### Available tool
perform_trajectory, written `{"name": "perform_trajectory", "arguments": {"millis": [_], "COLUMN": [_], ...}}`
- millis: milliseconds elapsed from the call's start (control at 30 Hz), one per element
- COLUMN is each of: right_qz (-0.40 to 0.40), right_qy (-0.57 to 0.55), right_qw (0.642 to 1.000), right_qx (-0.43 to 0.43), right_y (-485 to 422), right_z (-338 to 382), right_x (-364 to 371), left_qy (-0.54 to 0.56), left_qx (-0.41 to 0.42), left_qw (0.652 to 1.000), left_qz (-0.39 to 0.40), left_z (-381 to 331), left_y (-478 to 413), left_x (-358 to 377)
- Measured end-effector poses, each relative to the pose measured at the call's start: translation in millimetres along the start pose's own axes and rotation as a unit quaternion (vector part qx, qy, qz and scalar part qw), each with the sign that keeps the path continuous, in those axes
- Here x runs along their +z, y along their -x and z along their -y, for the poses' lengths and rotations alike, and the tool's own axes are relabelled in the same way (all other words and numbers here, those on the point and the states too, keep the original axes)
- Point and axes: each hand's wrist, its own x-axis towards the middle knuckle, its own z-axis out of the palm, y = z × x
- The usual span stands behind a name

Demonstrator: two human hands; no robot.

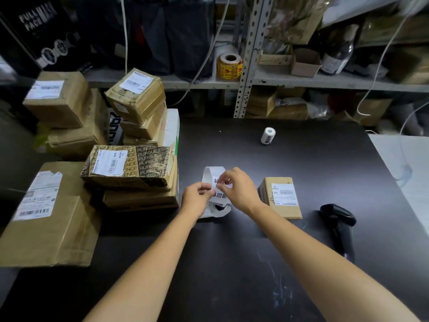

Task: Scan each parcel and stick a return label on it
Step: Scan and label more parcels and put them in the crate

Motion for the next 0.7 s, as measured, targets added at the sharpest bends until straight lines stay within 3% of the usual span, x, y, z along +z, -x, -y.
{"name": "perform_trajectory", "arguments": {"millis": [233, 700], "right_qz": [0.021, 0.058], "right_qy": [0.030, 0.033], "right_qw": [0.999, 0.998], "right_qx": [-0.023, -0.003], "right_y": [-2, -5], "right_z": [3, 5], "right_x": [8, 12], "left_qy": [0.050, 0.029], "left_qx": [-0.008, -0.002], "left_qw": [0.998, 0.999], "left_qz": [0.047, 0.042], "left_z": [-1, 7], "left_y": [5, 0], "left_x": [-3, -6]}}
